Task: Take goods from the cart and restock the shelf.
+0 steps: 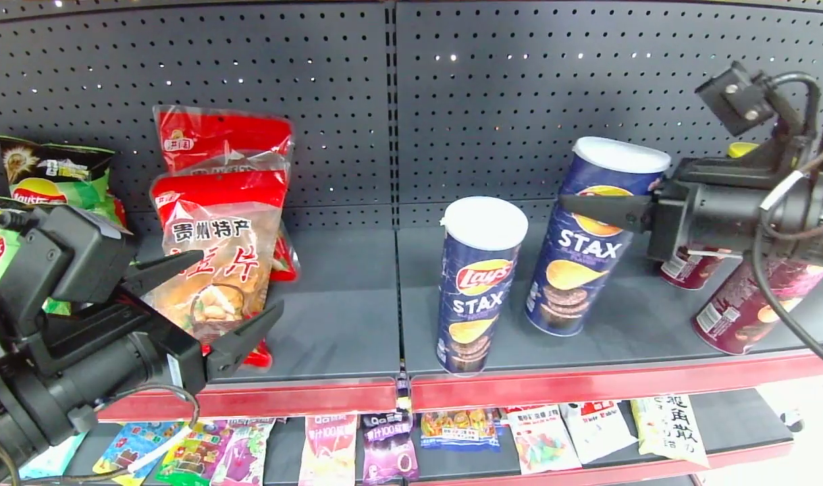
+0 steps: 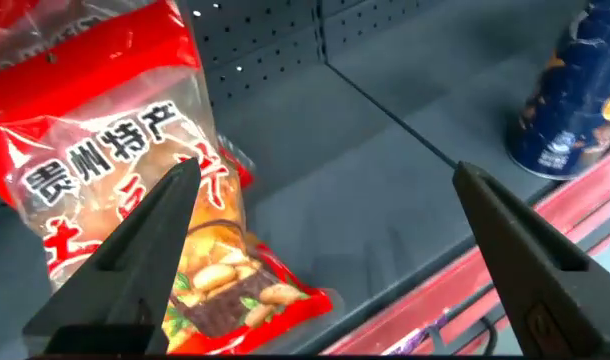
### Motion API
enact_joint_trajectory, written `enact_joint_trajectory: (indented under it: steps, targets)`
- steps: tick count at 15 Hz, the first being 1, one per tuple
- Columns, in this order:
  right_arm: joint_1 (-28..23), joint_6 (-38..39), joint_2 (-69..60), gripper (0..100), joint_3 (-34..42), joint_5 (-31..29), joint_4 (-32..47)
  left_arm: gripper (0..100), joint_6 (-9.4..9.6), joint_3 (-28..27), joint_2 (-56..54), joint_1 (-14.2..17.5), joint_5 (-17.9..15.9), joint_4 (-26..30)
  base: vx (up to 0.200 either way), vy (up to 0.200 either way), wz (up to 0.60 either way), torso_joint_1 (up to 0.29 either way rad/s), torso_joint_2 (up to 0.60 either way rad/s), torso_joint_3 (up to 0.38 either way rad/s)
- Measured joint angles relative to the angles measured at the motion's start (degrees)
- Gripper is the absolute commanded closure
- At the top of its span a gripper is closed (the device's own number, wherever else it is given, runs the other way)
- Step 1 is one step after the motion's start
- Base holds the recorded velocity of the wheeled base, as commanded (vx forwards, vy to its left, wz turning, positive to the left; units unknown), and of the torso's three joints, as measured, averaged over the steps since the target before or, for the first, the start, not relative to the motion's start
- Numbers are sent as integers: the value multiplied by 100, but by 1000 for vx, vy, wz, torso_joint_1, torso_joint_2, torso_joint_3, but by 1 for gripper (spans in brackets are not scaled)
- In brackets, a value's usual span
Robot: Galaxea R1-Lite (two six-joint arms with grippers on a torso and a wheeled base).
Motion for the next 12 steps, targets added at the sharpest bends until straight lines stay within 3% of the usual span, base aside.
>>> enact_joint_trajectory:
  steps: [6,8,12]
  targets:
    - [66,-21,1235,100,-1202,525,-27,0,9,-205,66,-61,-111,187,0,0,0,0,0,0]
    - [135,-27,1538,100,-1482,529,-30,0,2,-251,72,-113,-322,397,0,0,0,0,0,0]
    - [221,-183,2169,100,-2137,510,-123,0,-13,-271,68,-135,-355,440,0,0,0,0,0,0]
